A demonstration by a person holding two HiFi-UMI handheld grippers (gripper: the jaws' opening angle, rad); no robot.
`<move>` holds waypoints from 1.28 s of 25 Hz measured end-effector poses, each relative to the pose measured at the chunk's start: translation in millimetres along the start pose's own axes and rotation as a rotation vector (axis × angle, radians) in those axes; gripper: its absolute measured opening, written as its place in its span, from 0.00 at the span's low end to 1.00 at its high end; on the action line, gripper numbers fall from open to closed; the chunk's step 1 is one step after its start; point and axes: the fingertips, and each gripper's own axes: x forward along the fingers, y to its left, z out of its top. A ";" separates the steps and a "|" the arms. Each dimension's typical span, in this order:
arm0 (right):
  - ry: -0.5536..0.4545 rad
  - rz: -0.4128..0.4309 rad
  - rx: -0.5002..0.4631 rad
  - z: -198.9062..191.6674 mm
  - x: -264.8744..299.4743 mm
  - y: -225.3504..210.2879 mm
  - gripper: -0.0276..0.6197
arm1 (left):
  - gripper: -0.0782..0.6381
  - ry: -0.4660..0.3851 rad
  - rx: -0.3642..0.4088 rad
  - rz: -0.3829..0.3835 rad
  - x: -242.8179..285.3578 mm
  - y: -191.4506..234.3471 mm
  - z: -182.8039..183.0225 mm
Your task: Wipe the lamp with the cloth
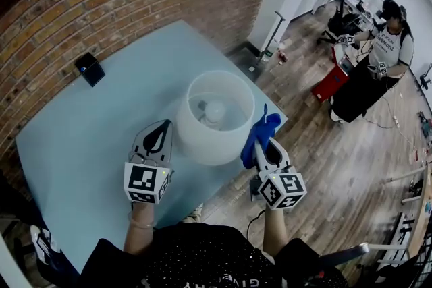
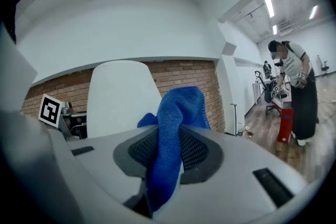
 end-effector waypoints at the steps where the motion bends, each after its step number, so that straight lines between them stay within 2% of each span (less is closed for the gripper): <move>1: 0.015 -0.002 -0.001 -2.4 1.4 -3.0 0.19 | 0.12 0.002 -0.001 0.001 0.7 0.4 -1.0; 4: 0.022 0.020 0.023 1.7 4.7 -10.4 0.19 | 0.12 0.008 -0.006 0.007 2.5 3.2 -3.7; 8: -0.049 0.093 0.078 40.4 14.2 -20.1 0.19 | 0.12 0.007 -0.006 0.020 5.5 9.3 -3.1; 13: -0.147 0.270 0.142 111.5 32.0 -11.2 0.19 | 0.12 -0.015 -0.004 0.002 9.6 12.5 8.3; 17: -0.162 0.400 0.182 152.5 44.0 7.7 0.19 | 0.12 -0.048 -0.040 -0.012 7.0 20.7 28.6; 19: -0.151 0.454 0.187 166.1 51.0 16.9 0.19 | 0.12 -0.047 -0.017 -0.007 6.7 27.3 40.8; 21: -0.125 0.499 0.181 171.5 59.2 24.0 0.19 | 0.12 -0.061 0.005 -0.003 6.9 33.5 53.4; 24: -0.071 0.535 0.169 166.0 73.8 28.4 0.19 | 0.12 -0.089 -0.013 -0.003 10.2 39.2 63.1; 32: 0.032 0.551 0.194 127.7 106.2 18.2 0.19 | 0.12 -0.021 -0.017 -0.011 32.9 39.4 37.6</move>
